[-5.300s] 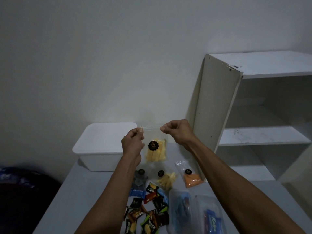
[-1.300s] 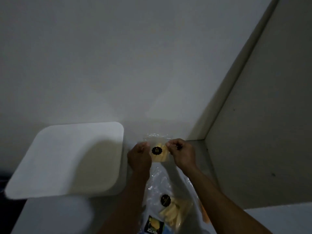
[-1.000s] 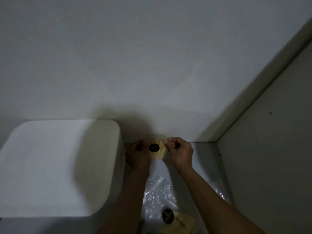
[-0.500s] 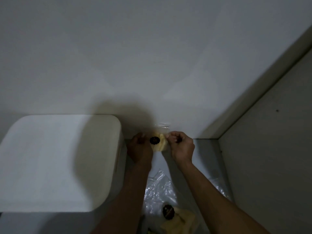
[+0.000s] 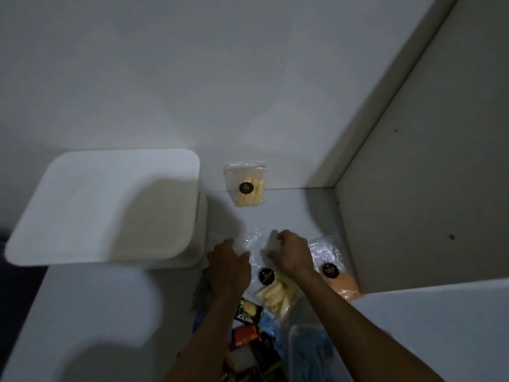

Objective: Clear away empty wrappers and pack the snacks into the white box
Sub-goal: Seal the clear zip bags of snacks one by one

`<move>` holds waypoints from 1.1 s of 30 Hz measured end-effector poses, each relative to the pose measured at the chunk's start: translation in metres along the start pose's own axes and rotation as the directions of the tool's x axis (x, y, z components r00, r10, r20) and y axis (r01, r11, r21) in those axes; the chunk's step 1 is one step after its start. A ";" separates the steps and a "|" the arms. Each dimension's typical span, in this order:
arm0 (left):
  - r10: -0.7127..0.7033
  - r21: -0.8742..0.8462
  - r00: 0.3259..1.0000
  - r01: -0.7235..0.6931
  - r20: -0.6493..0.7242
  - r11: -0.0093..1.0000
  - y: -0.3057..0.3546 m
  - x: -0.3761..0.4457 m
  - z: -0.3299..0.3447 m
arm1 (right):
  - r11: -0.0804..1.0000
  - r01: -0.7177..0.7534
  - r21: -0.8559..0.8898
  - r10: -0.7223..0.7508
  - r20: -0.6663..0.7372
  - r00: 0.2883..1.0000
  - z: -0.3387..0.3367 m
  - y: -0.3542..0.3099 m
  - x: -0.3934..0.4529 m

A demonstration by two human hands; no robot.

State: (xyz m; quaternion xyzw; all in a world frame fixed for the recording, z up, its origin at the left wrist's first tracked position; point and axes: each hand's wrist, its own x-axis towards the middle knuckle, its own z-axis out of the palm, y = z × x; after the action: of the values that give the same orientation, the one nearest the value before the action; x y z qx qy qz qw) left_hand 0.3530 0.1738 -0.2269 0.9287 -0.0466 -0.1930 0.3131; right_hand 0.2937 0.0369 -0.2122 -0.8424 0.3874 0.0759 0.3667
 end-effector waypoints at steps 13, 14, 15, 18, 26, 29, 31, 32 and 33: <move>0.061 0.430 0.995 -0.089 0.077 0.899 -0.033 0.001 0.011 | 0.999 -0.043 0.032 0.044 -0.025 0.999 0.028 0.012 -0.009; 0.063 0.420 0.995 -0.089 0.073 0.903 -0.033 0.001 0.011 | 0.996 -0.040 0.078 0.042 -0.023 0.999 0.027 0.014 -0.008; 0.061 0.401 0.996 -0.083 0.067 0.912 -0.031 0.000 0.010 | 0.992 -0.030 0.123 0.033 -0.025 0.999 0.024 0.014 -0.009; 0.053 0.288 0.997 -0.066 0.055 0.955 -0.023 -0.003 0.005 | 0.975 0.007 0.222 0.002 -0.040 0.999 0.007 0.013 -0.013; 0.152 -0.281 0.986 -0.167 -0.072 0.945 0.019 -0.033 -0.030 | 0.823 0.187 0.537 -0.106 -0.178 0.978 -0.050 -0.002 -0.063; 0.168 -0.487 0.979 -0.201 -0.112 0.850 0.046 -0.056 -0.063 | 0.735 0.263 0.625 -0.151 -0.227 0.962 -0.075 -0.011 -0.096; 0.172 -0.554 0.977 -0.215 -0.129 0.804 0.059 -0.071 -0.085 | 0.694 0.280 0.663 -0.165 -0.233 0.958 -0.086 -0.013 -0.115; 0.178 -0.582 0.972 -0.236 -0.156 0.778 0.062 -0.078 -0.094 | 0.677 0.286 0.679 -0.171 -0.234 0.957 -0.091 -0.013 -0.125; 0.180 -0.617 0.966 -0.258 -0.186 0.744 0.065 -0.087 -0.104 | 0.658 0.294 0.693 -0.177 -0.237 0.955 -0.095 -0.013 -0.135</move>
State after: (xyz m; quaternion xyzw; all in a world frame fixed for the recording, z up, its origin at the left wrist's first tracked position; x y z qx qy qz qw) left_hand 0.3150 0.1988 -0.0831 0.7652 -0.0693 -0.1055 0.6313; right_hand 0.1953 0.0594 -0.0808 -0.6764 0.2991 -0.1933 0.6447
